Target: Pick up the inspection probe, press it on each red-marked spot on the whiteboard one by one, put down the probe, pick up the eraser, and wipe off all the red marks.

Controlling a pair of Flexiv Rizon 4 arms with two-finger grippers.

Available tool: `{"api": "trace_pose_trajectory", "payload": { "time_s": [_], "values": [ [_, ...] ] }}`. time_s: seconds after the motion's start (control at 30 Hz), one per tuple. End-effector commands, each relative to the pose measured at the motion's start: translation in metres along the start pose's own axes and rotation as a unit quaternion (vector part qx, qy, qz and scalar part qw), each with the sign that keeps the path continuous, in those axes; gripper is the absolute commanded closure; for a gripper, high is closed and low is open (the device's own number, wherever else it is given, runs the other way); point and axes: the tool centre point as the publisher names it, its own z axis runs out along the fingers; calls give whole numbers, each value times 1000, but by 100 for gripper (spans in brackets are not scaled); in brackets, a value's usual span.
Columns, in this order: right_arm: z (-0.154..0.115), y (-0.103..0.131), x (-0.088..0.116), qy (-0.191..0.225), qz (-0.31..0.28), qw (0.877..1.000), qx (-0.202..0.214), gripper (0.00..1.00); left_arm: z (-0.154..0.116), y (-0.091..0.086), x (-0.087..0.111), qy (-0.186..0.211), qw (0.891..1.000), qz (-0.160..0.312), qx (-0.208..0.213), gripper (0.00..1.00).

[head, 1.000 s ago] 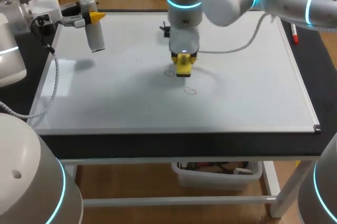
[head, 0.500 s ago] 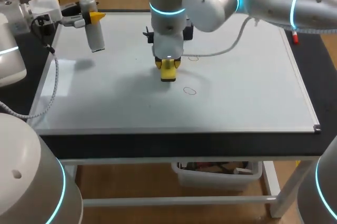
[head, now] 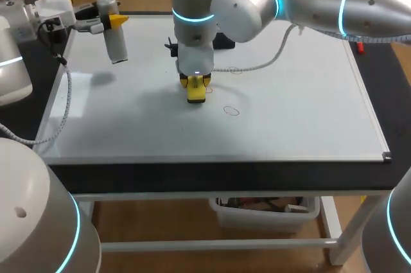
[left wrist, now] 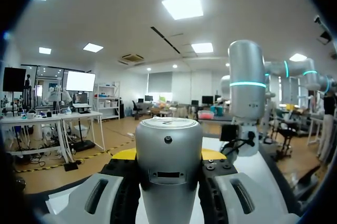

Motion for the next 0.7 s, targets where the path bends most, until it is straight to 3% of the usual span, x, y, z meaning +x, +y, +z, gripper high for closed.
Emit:
{"api": "trace_pose_trajectory", "payload": {
  "time_s": [0.03, 0.4, 0.7],
  "values": [
    [7, -4, -2, 4, -1, 1000, -3, 100, 0, -1, 1, -2, 1000, 1, 1, 100],
    [15, -3, 1, 11, -4, 1000, -7, 100, 0, -1, 1, -2, 1000, 1, 1, 100],
    [17, -2, 17, 17, 13, 1000, -9, 100, 0, -1, 1, -2, 1000, 1, 1, 100]
  ]
}}
